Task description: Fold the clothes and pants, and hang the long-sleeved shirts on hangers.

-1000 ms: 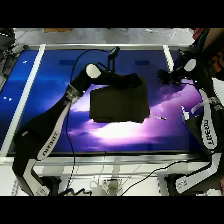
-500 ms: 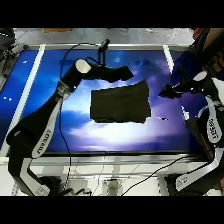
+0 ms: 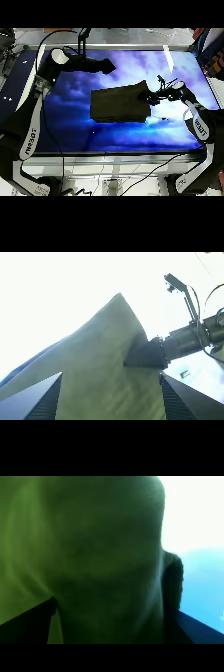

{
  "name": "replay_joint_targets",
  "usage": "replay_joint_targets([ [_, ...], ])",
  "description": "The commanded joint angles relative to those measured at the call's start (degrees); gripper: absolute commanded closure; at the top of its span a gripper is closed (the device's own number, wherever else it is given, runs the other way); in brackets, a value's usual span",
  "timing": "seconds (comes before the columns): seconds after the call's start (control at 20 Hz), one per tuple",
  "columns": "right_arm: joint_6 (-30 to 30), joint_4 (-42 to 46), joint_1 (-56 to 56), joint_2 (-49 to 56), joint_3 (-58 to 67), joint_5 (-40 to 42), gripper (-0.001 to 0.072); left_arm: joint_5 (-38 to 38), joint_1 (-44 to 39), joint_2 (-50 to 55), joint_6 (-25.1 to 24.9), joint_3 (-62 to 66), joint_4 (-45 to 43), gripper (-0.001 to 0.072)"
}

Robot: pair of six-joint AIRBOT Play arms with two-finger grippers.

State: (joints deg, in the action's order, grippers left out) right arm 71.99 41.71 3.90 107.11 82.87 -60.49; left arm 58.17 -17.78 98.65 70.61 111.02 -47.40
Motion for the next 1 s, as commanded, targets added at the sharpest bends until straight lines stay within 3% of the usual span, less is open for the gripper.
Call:
replay_joint_targets([
  [0.0,5.7,-1.0,-4.1,2.3,-0.2,0.3,0.0022,3.9,1.2,-0.6,-0.6,0.0,-0.9,0.0004],
  [0.1,3.2,-4.0,-6.6,4.0,-0.2,-4.3,0.0034,4.2,1.6,-0.6,-0.8,0.0,-1.1,0.0004],
  [0.15,0.8,-5.2,-8.0,4.1,-0.2,-3.7,0.0164,4.2,1.9,-0.6,-2.5,0.0,-1.1,0.0009],
  [0.25,-1.7,-7.8,-10.6,4.1,0.9,0.0,0.0671,4.2,2.5,-0.8,-4.2,0.0,-1.3,0.0047],
  [0.35,-2.7,-10.3,-11.8,3.8,3.3,1.6,0.0676,4.2,3.0,-1.7,-4.2,0.1,-4.7,0.0228],
  [0.4,-2.7,-10.3,-11.7,3.3,4.9,1.4,0.0676,4.6,3.3,-2.6,-4.2,0.1,-8.2,0.0259],
  [0.45,-2.7,-10.0,-11.0,2.4,6.6,0.8,0.0676,6.2,3.6,-3.9,-4.2,0.1,-11.4,0.0513],
  [0.5,-2.6,-10.0,-9.6,1.3,8.4,-0.2,0.0676,8.2,3.9,-5.4,-4.7,0.1,-14.3,0.0664],
  [0.75,0.6,-9.7,3.9,-11.0,12.5,-4.4,0.0676,17.4,4.9,-14.6,-5.0,0.1,-33.2,0.0679],
  [0.95,9.6,-0.7,21.4,-24.5,12.5,-10.5,0.0676,24.8,4.9,-20.9,-5.0,0.0,-37.0,0.0679],
])
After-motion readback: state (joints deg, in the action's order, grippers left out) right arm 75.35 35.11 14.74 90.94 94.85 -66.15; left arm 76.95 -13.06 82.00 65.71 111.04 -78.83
